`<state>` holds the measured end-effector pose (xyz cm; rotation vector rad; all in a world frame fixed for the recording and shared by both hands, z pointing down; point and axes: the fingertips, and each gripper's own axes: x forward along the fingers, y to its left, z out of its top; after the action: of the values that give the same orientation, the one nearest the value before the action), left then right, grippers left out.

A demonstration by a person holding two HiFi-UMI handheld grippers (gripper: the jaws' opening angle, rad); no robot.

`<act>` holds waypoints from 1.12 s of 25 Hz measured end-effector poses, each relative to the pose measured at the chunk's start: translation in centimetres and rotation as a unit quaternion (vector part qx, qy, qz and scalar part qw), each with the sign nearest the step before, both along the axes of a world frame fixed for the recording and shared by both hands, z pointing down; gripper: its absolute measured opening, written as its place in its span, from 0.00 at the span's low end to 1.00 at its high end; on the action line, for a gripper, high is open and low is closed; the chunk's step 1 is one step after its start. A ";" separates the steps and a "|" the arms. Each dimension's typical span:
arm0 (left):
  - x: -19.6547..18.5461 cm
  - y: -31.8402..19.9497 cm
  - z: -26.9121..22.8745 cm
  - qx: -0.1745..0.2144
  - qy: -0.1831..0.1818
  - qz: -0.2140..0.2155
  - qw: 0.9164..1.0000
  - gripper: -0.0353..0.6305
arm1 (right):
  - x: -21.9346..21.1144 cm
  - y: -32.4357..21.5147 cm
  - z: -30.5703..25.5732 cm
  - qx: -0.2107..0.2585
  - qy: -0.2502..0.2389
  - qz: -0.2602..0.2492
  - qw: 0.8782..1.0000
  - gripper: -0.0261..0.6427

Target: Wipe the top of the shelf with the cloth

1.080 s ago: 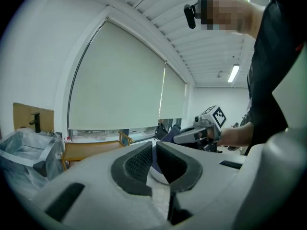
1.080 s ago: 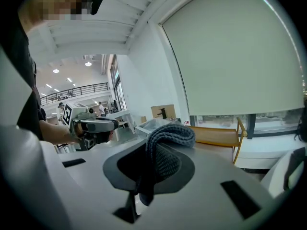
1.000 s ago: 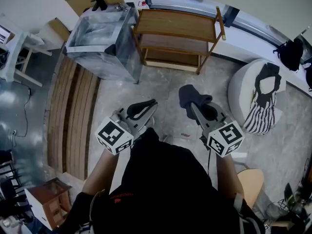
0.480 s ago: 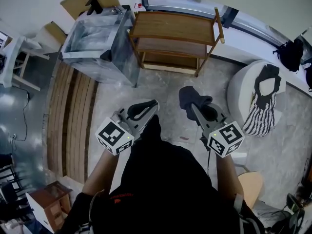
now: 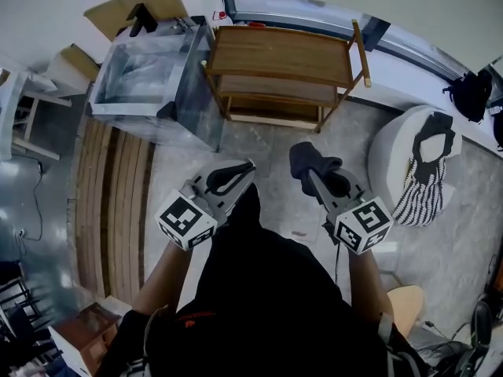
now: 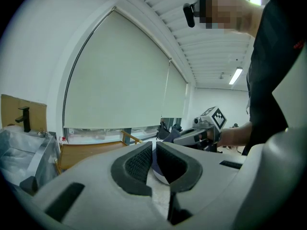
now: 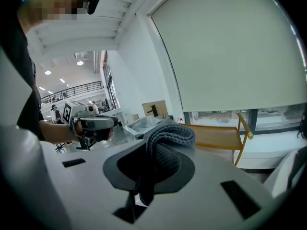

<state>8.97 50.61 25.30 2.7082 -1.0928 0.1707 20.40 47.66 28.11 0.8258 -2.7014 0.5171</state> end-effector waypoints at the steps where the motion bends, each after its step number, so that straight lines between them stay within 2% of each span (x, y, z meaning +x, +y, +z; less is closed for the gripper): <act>1: -0.8 -1.3 -0.1 -0.007 0.002 -0.002 1.000 0.11 | -0.9 -1.2 0.1 -0.001 0.002 0.000 1.000 0.08; 3: -2.5 -4.0 -0.4 -0.017 0.007 -0.008 1.000 0.11 | -2.7 -3.8 0.2 -0.004 0.006 -0.003 1.000 0.08; 7: -6.1 -9.2 0.2 -0.002 0.001 0.002 1.000 0.11 | -6.3 -9.0 0.5 -0.012 0.012 -0.006 1.000 0.08; 14: -11.3 -17.3 0.7 -0.025 0.005 0.001 1.000 0.11 | -11.6 -17.3 1.2 -0.032 0.022 -0.003 0.999 0.08; 20: -14.3 -22.5 1.6 -0.050 0.018 0.008 0.999 0.11 | -14.4 -22.3 2.1 -0.048 0.032 0.006 0.998 0.08; 28: -18.2 -28.2 2.3 -0.051 0.027 0.011 0.998 0.11 | -17.8 -27.7 2.6 -0.055 0.047 0.016 0.997 0.08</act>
<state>-9.24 22.37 27.64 2.6203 -1.0109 0.1521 2.58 19.99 30.67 0.8434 -2.5539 0.6112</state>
